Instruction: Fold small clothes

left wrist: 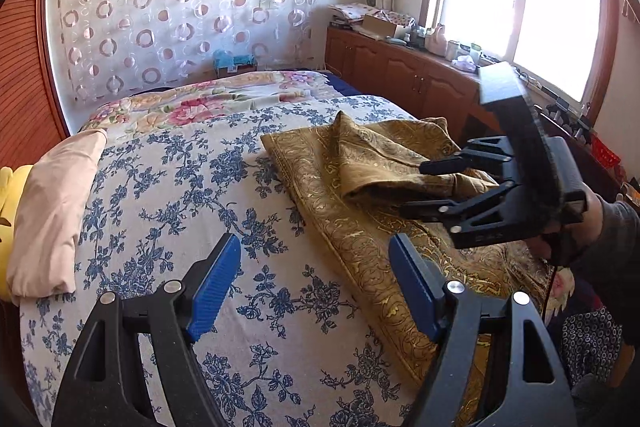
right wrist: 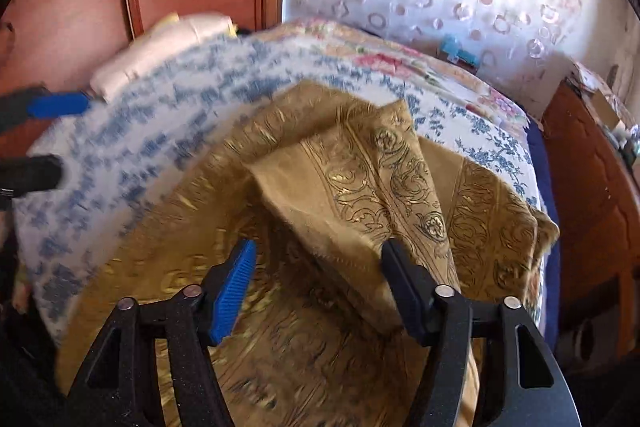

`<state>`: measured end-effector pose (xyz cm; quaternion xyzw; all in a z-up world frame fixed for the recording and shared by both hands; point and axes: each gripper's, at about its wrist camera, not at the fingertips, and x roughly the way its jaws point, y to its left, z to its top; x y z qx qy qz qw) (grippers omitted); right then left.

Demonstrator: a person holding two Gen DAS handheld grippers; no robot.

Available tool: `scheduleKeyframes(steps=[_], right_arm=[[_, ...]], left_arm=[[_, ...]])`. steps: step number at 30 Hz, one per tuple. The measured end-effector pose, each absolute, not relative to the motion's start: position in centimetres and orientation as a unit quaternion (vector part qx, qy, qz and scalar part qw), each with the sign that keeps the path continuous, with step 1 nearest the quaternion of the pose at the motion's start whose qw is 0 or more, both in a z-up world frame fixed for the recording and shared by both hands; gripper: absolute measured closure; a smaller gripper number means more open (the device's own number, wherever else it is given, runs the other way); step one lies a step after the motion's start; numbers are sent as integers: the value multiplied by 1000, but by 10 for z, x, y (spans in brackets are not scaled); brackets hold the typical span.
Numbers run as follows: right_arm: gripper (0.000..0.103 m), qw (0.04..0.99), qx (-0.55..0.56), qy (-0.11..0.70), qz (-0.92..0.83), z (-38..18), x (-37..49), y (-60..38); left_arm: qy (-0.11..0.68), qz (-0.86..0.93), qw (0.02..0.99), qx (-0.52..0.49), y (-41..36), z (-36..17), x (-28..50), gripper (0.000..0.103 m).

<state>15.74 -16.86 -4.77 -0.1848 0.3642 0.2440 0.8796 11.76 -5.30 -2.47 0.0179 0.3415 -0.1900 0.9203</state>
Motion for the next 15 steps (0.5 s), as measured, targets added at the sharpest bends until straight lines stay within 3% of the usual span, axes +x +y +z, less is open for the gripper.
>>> scheduleKeyframes(steps=[4, 6, 7, 9, 15], right_arm=[[58, 867, -239, 373, 229, -58, 170, -156], [87, 865, -246, 370, 234, -57, 173, -158], [92, 864, -251, 370, 233, -56, 174, -159], [98, 869, -237, 364, 236, -49, 176, -166], [98, 928, -65, 317, 185, 7, 194, -258]], left_arm=[[346, -191, 918, 21, -54, -30, 117, 26], [347, -193, 918, 20, -55, -31, 117, 26], [348, -194, 917, 20, -56, -32, 117, 26], [350, -196, 916, 21, -57, -34, 117, 26], [357, -204, 911, 23, -63, -38, 116, 26]])
